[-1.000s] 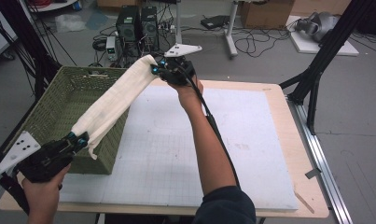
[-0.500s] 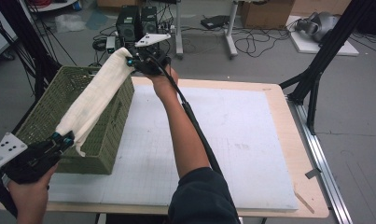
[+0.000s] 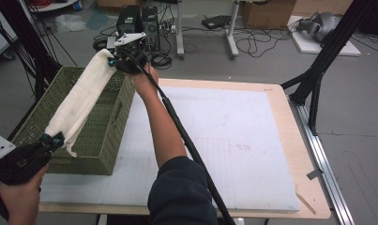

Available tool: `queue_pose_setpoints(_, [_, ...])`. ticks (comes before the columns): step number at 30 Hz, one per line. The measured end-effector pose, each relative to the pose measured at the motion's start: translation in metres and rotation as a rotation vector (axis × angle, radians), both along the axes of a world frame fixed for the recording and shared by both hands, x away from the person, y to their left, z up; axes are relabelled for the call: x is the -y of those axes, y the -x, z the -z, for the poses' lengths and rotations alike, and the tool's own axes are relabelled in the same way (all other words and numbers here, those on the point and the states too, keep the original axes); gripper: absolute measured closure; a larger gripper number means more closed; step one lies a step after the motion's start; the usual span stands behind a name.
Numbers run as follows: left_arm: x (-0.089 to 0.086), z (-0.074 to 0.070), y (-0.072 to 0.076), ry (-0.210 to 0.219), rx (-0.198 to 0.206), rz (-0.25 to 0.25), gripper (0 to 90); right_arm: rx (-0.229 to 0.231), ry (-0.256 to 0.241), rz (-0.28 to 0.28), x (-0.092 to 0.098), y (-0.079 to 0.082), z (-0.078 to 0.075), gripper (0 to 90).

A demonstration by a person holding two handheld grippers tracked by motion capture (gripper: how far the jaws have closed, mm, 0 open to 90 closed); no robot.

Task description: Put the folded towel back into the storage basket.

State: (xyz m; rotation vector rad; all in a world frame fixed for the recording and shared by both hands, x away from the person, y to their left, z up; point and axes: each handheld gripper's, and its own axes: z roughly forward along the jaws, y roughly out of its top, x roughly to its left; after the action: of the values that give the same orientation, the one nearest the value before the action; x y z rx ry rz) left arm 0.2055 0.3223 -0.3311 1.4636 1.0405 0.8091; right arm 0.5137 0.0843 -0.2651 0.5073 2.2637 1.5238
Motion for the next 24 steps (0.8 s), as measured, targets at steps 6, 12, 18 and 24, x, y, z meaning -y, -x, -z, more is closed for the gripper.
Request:
queue_pose_setpoints(6, [-0.002, 0.002, -0.001, -0.013, -0.024, -0.026, 81.5, -0.004, 0.021, -0.001, -0.018, -0.006, 0.007, 82.4])
queue_pose_setpoints(12, [-0.005, 0.005, -0.003, -0.013, -0.045, -0.055, 81.5, -0.01, 0.039, 0.022, -0.036, -0.01, 0.015, 82.5])
queue_pose_setpoints(18, [-0.014, 0.013, -0.009, -0.008, -0.09, -0.105, 70.9, -0.015, 0.057, 0.055, -0.061, -0.014, 0.025, 81.8])
queue_pose_setpoints(24, [-0.028, 0.012, -0.004, -0.002, -0.06, -0.199, 42.4, -0.033, 0.084, 0.157, -0.078, -0.018, 0.04, 40.4])
